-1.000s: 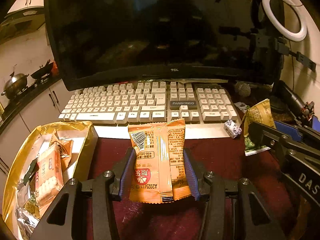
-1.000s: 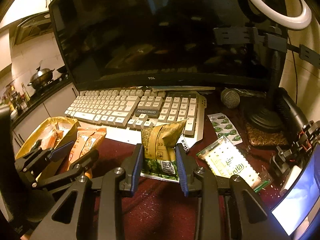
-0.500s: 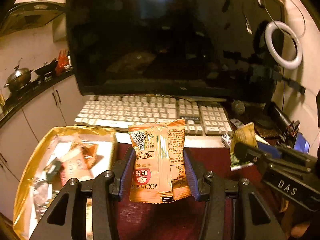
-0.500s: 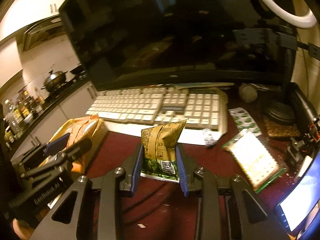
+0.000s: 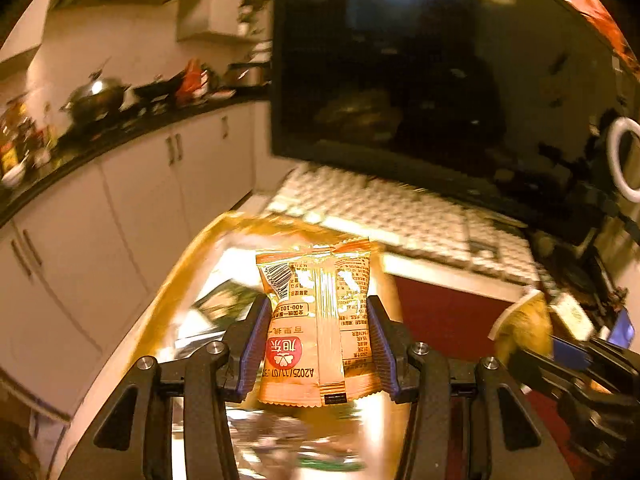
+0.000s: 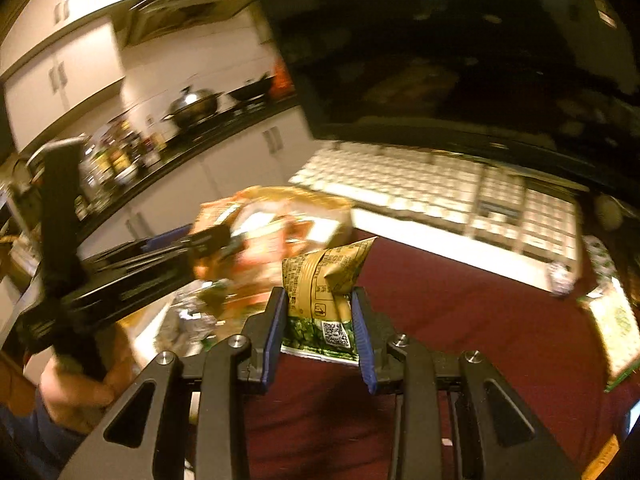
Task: Organize snacks
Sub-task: 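Carry the orange bread bag and yellow-green bag over the tray with both tools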
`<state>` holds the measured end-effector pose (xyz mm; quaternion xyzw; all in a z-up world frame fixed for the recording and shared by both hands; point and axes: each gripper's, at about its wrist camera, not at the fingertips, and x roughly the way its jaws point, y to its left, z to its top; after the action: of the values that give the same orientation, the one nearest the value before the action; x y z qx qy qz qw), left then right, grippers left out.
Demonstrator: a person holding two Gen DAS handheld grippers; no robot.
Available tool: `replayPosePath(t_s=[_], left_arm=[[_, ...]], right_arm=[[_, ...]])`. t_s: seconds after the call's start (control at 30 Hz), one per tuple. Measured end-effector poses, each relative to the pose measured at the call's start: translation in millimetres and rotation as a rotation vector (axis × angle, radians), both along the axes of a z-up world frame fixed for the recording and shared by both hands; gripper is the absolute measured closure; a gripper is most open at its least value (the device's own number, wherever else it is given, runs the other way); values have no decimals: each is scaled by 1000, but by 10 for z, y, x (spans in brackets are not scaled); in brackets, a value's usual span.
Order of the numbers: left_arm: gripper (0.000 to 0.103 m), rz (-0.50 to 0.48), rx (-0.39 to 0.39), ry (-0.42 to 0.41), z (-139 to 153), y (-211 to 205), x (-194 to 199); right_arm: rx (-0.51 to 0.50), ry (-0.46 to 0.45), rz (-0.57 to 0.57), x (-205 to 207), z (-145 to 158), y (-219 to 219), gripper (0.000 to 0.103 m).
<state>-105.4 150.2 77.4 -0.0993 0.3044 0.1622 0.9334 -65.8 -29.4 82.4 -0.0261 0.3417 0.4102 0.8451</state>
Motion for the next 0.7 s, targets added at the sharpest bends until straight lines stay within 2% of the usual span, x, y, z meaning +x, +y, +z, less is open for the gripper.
replayPosePath(t_s=[0.17, 0.3, 0.43, 0.7], left_arm=[[52, 49, -60, 62, -207, 320, -23], [52, 59, -98, 81, -281, 434, 6], [52, 49, -131, 95, -322, 477, 34], [52, 43, -133, 107, -339, 508, 53]], right_arm=[[-32, 12, 102, -173, -82, 387, 71], [-56, 30, 164, -272, -173, 612, 71], [-75, 74, 198, -280, -294, 772, 71], [-94, 115, 208, -262, -450, 900, 71]])
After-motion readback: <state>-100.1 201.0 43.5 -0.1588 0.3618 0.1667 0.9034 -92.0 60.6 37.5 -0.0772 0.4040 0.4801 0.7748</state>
